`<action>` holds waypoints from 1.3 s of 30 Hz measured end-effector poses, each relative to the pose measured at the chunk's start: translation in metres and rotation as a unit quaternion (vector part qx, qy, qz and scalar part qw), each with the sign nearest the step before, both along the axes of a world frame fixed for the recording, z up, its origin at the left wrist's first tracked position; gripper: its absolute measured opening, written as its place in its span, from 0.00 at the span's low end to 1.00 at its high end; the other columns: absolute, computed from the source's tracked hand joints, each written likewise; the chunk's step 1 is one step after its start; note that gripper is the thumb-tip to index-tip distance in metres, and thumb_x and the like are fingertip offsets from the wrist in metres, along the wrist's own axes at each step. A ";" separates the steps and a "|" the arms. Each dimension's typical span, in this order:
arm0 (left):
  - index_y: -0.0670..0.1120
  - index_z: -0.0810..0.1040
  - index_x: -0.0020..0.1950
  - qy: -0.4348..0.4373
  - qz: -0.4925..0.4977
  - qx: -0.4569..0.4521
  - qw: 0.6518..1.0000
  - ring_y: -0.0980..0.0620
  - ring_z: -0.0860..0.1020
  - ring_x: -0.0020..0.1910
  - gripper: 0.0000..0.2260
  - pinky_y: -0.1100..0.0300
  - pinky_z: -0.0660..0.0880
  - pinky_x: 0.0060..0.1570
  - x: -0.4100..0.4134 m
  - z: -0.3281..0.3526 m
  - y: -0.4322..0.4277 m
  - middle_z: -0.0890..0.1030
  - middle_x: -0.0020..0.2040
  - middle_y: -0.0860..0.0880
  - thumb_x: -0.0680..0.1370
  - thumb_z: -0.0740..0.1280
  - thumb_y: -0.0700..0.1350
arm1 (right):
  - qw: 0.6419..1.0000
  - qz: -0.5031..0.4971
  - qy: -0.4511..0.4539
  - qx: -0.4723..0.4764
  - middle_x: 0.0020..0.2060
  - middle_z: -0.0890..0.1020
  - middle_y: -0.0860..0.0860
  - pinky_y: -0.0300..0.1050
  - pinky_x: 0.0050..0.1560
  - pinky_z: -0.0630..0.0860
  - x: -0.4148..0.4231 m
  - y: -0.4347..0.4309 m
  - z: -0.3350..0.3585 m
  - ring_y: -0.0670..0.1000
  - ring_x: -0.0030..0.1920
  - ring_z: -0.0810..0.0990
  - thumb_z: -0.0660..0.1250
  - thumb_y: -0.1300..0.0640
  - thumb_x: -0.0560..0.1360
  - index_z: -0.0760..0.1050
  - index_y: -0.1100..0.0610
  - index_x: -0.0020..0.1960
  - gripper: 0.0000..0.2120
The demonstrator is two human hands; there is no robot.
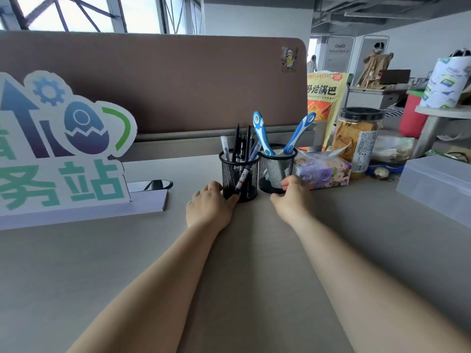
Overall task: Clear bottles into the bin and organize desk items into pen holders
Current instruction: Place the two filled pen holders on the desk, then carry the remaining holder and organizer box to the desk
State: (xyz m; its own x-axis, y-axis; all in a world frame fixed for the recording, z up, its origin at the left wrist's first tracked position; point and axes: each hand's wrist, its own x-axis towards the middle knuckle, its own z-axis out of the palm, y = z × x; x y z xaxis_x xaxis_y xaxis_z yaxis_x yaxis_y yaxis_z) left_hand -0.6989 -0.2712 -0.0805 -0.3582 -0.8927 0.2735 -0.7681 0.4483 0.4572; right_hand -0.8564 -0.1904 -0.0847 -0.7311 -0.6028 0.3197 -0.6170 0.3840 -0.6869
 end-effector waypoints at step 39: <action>0.57 0.76 0.59 -0.127 -0.082 0.027 0.988 0.53 0.74 0.62 0.16 0.55 0.71 0.62 0.480 0.038 0.209 0.75 0.63 0.57 0.75 0.63 0.62 | 0.892 0.396 0.119 0.180 0.59 0.74 0.50 0.43 0.60 0.69 0.369 0.158 0.036 0.52 0.60 0.74 0.66 0.47 0.75 0.75 0.51 0.57 0.13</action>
State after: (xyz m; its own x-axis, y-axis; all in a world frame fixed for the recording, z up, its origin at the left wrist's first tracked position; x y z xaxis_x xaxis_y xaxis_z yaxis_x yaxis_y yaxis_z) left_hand -0.2187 -0.0620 -0.0430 -0.5503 -0.8278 0.1091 -0.7802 0.5564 0.2858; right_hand -0.4875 -0.0320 -0.0490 0.0335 -0.9953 0.0903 -0.9046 -0.0686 -0.4206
